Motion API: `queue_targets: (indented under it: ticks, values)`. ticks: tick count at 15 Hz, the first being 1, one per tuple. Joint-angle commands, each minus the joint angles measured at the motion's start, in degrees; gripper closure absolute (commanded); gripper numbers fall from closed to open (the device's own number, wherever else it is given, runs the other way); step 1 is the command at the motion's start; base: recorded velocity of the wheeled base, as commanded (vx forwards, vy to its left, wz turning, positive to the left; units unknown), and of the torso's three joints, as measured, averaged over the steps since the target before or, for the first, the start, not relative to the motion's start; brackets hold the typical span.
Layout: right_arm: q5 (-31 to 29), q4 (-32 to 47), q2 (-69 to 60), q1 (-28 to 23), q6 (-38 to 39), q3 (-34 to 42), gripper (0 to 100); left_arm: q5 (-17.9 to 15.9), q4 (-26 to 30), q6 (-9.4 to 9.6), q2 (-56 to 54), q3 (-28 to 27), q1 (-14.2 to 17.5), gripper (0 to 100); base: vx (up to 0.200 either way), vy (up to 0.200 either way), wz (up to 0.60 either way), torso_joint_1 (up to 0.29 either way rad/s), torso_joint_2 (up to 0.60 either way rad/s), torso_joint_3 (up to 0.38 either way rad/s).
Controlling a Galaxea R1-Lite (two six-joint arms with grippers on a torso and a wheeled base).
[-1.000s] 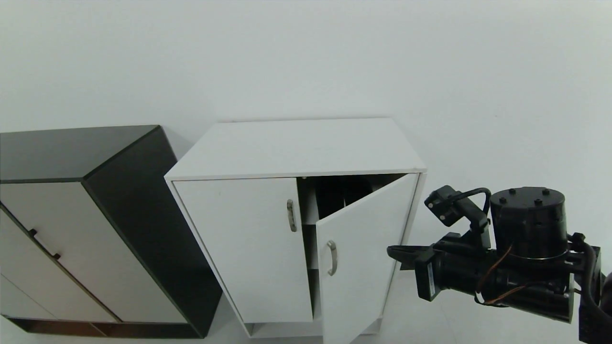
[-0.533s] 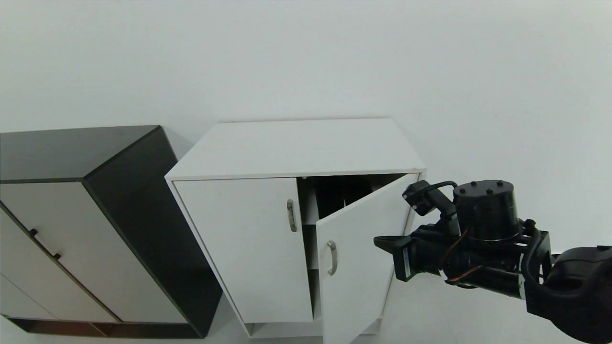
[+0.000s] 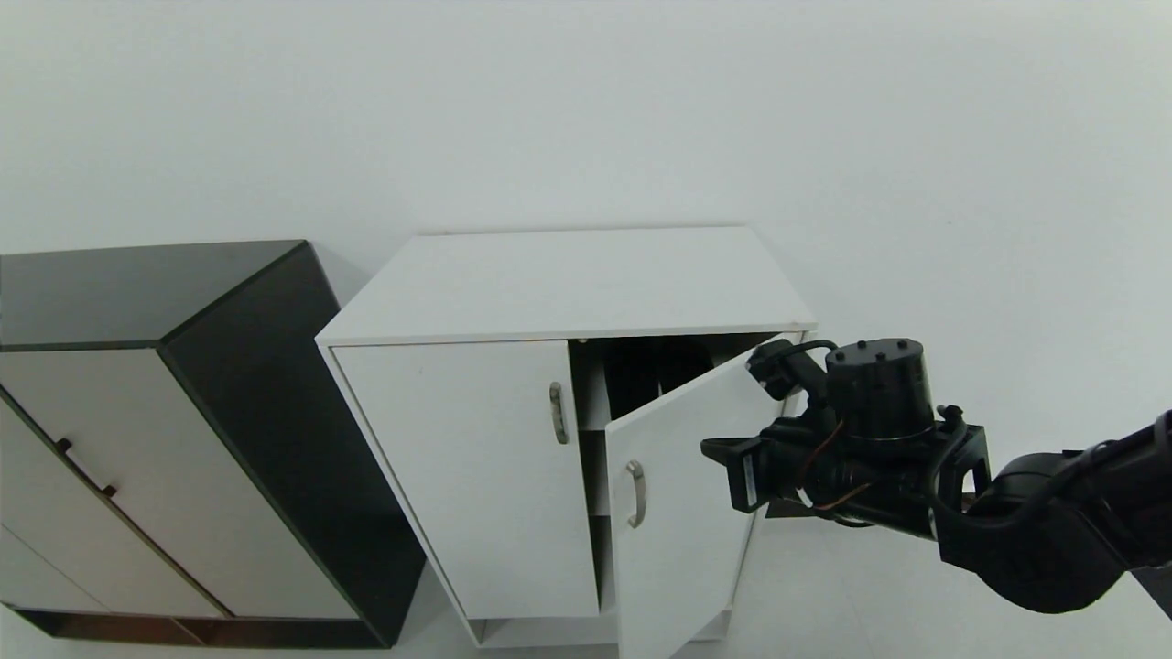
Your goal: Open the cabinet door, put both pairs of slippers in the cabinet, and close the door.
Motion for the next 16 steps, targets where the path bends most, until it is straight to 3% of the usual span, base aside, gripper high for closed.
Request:
queue_targets:
  ticks: [1, 16]
  values:
    - [0.0, 0.0, 2.0, -0.2, 0.1, -1.2, 100, 0.0, 0.0, -0.02, 0.1, 0.0, 0.0, 100, 0.000, 0.000, 0.00, 0.000, 0.00, 0.000]
    - [0.0, 0.0, 9.7, -3.1, 0.1, -10.6, 100, 0.1, 0.0, -0.02, 0.1, 0.0, 0.0, 100, 0.000, 0.000, 0.00, 0.000, 0.00, 0.000]
